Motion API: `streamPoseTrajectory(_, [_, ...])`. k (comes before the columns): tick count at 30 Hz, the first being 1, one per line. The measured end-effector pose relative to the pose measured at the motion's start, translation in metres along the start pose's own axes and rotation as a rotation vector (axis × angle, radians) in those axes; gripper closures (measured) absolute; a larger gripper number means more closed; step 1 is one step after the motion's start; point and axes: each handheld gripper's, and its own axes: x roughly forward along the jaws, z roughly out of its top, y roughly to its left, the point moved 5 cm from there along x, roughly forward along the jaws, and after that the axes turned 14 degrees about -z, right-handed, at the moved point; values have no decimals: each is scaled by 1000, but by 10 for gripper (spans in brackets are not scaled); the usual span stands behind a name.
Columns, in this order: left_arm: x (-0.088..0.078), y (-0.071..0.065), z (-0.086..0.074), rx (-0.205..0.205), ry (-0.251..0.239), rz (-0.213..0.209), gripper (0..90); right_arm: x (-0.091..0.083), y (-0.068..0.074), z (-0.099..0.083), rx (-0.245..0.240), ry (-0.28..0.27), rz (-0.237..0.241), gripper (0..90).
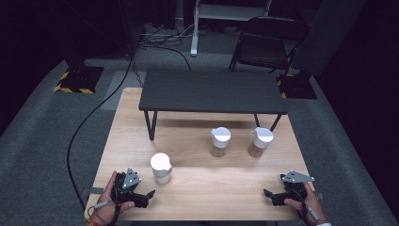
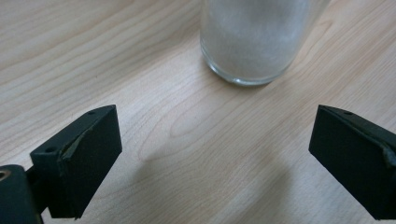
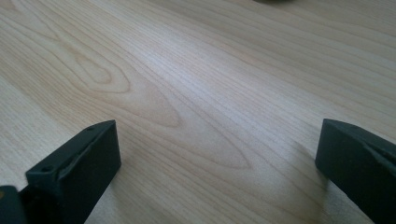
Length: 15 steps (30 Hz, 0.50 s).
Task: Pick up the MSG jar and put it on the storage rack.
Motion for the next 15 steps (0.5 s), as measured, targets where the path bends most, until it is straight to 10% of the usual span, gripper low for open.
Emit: streamPoseTrajectory(15, [-7, -13, 2, 12, -71, 19, 22, 0, 0, 0, 1, 1, 0, 0])
